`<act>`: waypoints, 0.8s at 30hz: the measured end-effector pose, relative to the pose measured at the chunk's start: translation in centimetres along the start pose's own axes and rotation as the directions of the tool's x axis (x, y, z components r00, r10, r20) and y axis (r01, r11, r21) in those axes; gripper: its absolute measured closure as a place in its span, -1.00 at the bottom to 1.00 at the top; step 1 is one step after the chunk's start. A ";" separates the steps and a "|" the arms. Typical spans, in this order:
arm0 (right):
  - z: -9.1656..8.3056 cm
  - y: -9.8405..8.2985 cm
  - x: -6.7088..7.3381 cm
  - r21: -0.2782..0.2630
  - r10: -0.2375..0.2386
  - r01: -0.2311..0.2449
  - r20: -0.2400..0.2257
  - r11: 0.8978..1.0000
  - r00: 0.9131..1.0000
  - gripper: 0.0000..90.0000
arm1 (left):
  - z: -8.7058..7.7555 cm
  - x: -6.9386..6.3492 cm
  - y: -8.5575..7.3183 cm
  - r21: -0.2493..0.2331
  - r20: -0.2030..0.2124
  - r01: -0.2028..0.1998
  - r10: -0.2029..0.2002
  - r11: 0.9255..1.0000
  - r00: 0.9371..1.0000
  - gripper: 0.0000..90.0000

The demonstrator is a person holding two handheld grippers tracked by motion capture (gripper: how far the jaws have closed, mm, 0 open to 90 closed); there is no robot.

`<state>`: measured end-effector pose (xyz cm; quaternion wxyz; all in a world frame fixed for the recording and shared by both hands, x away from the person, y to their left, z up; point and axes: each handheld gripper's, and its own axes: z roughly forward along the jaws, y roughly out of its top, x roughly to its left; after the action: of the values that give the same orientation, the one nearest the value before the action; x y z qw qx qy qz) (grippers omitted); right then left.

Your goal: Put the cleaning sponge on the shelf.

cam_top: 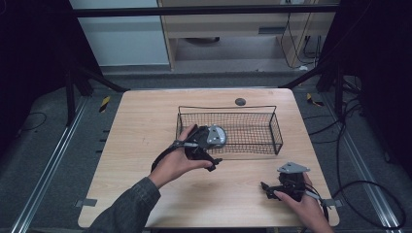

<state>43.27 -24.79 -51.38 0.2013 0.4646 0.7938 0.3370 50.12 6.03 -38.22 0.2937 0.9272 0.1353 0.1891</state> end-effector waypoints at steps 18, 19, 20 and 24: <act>0.0 0.0 0.0 -0.001 -0.002 0.002 0.001 1.000 1.000 -0.99 | -1.1 -2.7 -4.0 -0.008 -0.012 0.004 -0.004 1.000 1.000 -0.88; 0.0 0.0 0.0 0.000 0.001 -0.001 0.000 1.000 1.000 -0.99 | -1.1 -2.9 -4.2 0.000 -0.021 -0.001 0.001 1.000 1.000 -0.89; 0.0 -0.1 0.0 0.000 0.001 -0.001 0.000 1.000 1.000 -0.99 | -1.2 -3.2 -4.5 0.006 -0.026 -0.008 0.009 1.000 1.000 -0.89; -0.1 -0.1 0.1 0.001 0.002 -0.002 0.000 1.000 1.000 -0.99 | -1.7 -3.8 -5.8 0.011 -0.022 0.007 -0.007 1.000 1.000 -0.89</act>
<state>43.17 -24.78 -51.38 0.2006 0.4656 0.7935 0.3367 45.15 10.04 -41.40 0.2878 0.9262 0.1427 0.1976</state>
